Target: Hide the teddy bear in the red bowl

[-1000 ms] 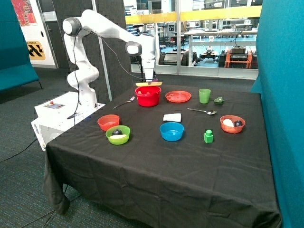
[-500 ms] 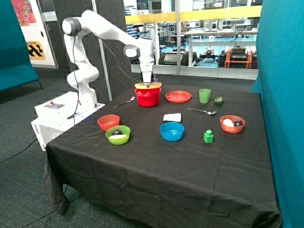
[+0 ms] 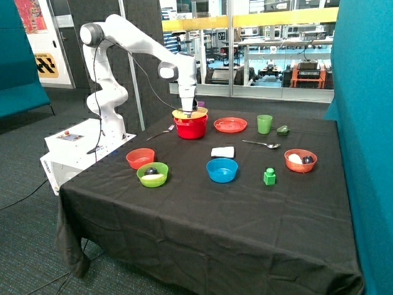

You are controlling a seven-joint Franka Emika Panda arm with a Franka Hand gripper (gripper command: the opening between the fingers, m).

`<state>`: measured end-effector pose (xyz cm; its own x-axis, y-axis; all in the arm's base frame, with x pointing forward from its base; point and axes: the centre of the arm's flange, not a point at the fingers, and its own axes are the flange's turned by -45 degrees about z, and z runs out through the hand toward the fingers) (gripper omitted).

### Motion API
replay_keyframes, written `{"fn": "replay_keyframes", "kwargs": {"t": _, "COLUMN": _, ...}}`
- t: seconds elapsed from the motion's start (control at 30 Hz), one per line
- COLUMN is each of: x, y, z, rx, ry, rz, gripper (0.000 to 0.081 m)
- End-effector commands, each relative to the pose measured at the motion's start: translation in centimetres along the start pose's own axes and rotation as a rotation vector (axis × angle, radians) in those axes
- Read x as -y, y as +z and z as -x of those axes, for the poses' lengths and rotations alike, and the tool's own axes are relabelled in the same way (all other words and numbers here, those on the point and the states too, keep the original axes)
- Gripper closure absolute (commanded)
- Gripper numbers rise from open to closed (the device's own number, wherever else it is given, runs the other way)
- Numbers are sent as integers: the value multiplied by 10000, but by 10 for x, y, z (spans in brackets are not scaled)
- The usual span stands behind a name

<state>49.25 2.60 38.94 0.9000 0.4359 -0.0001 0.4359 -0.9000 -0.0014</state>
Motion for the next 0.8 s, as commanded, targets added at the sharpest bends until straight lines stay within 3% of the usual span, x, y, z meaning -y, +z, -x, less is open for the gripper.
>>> {"fn": "replay_keyframes", "kwargs": {"t": 0.0, "x": -4, "y": 9, "z": 8, "rx": -1, "ry": -78, "rz": 14, "gripper": 235}}
{"fn": "replay_keyframes", "kwargs": {"t": 0.1, "x": -4, "y": 9, "z": 8, "rx": -1, "ry": -30, "rz": 14, "gripper": 122}}
{"fn": "replay_keyframes", "kwargs": {"t": 0.3, "x": -6, "y": 9, "z": 7, "rx": -1, "ry": 38, "rz": 14, "gripper": 45}}
{"fn": "replay_keyframes", "kwargs": {"t": 0.77, "x": -11, "y": 11, "z": 11, "rx": -1, "ry": 94, "rz": 14, "gripper": 58}}
